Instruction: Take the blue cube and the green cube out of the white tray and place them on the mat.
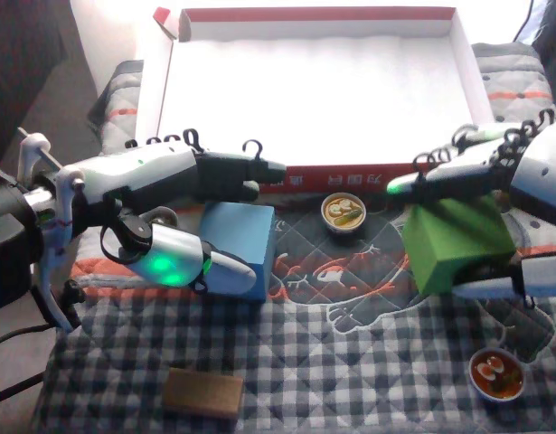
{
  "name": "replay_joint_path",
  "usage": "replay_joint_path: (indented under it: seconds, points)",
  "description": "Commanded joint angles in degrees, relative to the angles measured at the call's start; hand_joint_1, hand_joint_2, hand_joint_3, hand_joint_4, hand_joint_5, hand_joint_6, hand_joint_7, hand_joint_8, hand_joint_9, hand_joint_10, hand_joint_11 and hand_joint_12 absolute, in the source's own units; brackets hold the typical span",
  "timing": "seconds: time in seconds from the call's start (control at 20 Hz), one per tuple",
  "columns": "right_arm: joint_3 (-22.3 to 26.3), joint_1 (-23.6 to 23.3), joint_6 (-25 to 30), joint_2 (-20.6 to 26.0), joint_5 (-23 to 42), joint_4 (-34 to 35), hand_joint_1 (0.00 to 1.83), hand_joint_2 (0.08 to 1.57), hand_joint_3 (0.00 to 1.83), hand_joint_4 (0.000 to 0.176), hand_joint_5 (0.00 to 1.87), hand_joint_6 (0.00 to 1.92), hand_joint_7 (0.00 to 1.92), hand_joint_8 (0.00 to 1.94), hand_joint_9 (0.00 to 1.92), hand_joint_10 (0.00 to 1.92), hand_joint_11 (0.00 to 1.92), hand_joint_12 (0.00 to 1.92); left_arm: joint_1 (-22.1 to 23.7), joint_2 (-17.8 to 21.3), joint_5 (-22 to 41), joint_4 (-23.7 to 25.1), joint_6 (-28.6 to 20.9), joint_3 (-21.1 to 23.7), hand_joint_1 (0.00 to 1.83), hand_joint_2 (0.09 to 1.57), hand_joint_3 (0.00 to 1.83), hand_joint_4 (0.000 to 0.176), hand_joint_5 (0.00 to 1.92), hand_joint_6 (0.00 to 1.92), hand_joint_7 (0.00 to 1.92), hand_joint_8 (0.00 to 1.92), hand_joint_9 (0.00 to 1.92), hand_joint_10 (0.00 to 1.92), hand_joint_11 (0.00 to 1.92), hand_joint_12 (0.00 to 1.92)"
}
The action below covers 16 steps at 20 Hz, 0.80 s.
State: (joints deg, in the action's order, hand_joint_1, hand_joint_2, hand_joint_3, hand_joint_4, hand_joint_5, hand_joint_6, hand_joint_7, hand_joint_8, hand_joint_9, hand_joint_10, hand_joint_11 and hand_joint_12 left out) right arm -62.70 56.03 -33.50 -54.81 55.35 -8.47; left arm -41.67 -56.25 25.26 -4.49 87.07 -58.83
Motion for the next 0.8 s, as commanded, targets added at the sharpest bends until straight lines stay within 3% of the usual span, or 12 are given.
replay_joint_path:
  seconds: [0.0,0.1,0.15,0.2,0.25,0.3,0.35,0.4,0.45,0.5,0.6,0.75]
  points:
    - [0.04,-0.13,0.06,0.17,7.6,1.58,0.86,1.03,0.0,0.0,0.39,0.0,0.45,0.0,0.45,0.06,0.1,1.02,0.29,0.29,7.9,-0.58,-0.45,0.21,0.67,0.94,0.0,0.174,0.14,0.0,0.23,0.0,0.39,0.08,0.02,1.24]
    - [0.17,0.72,0.06,0.5,9.12,2.8,0.76,1.04,0.0,0.015,0.24,0.0,0.3,0.0,0.29,0.0,0.0,0.74,-0.38,1.06,10.77,-1.86,-0.47,1.07,0.59,0.91,0.0,0.176,0.0,0.0,0.04,0.0,0.24,0.01,0.0,1.01]
    - [0.48,1.69,0.06,1.09,11.35,4.04,0.67,1.04,0.0,0.04,0.14,0.0,0.16,0.0,0.14,0.0,0.0,0.41,-1.1,1.85,13.61,-2.99,-0.49,1.96,0.58,0.88,0.0,0.176,0.0,0.0,0.01,0.0,0.16,0.02,0.0,0.74]
    - [0.7,2.3,0.06,1.51,12.77,4.81,0.61,1.04,0.0,0.046,0.08,0.0,0.08,0.0,0.05,0.0,0.0,0.17,-1.48,2.36,15.4,-3.62,-0.72,2.41,0.55,0.87,0.0,0.176,0.0,0.0,0.0,0.0,0.1,0.01,0.0,0.53]
    - [1.05,3.12,0.05,2.23,14.89,5.85,0.62,1.05,0.0,0.052,0.05,0.0,0.04,0.0,0.01,0.0,0.0,0.03,-2.18,3.31,18.73,-3.75,-3.71,2.75,0.53,0.87,0.0,0.176,0.0,0.0,0.0,0.0,0.02,0.0,0.0,0.19]
    - [1.3,3.76,0.05,2.92,17.46,7.11,0.64,1.05,0.0,0.046,0.05,0.0,0.04,0.0,0.01,0.0,0.0,0.01,-3.16,4.33,22.57,-3.07,-10.45,2.24,0.53,0.87,0.0,0.176,0.0,0.0,0.0,0.0,0.0,0.0,0.0,0.04]
    - [1.34,3.98,0.05,3.19,18.76,7.75,0.59,1.08,0.02,0.02,0.02,0.0,0.02,0.0,0.01,0.0,0.01,0.01,-3.89,4.73,25.06,-2.91,-14.42,1.79,0.55,0.88,0.0,0.176,0.0,0.0,0.0,0.0,0.0,0.0,0.0,0.01]
    - [1.34,4.12,0.04,3.36,20.34,8.57,0.55,1.09,0.01,0.015,0.01,0.0,0.02,0.0,0.03,0.01,0.04,0.02,-4.92,5.06,27.85,-2.83,-19.17,1.2,0.55,0.89,0.01,0.176,0.0,0.0,0.0,0.0,0.0,0.0,0.0,0.0]
    - [1.34,4.3,-0.12,3.56,22.44,9.82,0.5,1.07,0.0,0.061,0.01,0.0,0.03,0.0,0.04,0.01,0.03,0.02,-6.3,5.35,32.22,-2.81,-25.48,0.28,0.71,0.89,0.0,0.176,0.0,0.0,0.0,0.0,0.0,0.0,0.0,0.0]
    - [1.34,4.47,-0.52,3.68,24.16,11.01,0.5,1.07,0.01,0.057,0.0,0.0,0.02,0.0,0.03,0.01,0.01,0.01,-7.71,5.4,35.8,-2.84,-30.81,-0.54,0.68,0.87,0.0,0.176,0.0,0.0,0.0,0.0,0.0,0.0,0.01,0.0]
    - [1.32,4.83,-1.52,3.82,26.17,13.19,0.52,1.07,0.0,0.107,0.03,0.01,0.03,0.01,0.02,0.01,0.0,0.0,-10.07,5.26,41.6,-3.45,-38.26,-1.85,0.72,0.87,0.0,0.176,0.0,0.0,0.0,0.0,0.0,0.0,0.0,0.0]
    - [0.79,4.92,-1.78,4.19,27.59,14.64,0.65,1.22,0.01,0.093,0.1,0.0,0.11,0.01,0.12,0.01,0.08,0.03,-15.48,5.17,51.34,-6.17,-45.3,-2.05,0.72,0.88,0.0,0.176,0.0,0.0,0.0,0.0,0.0,0.0,0.04,0.02]
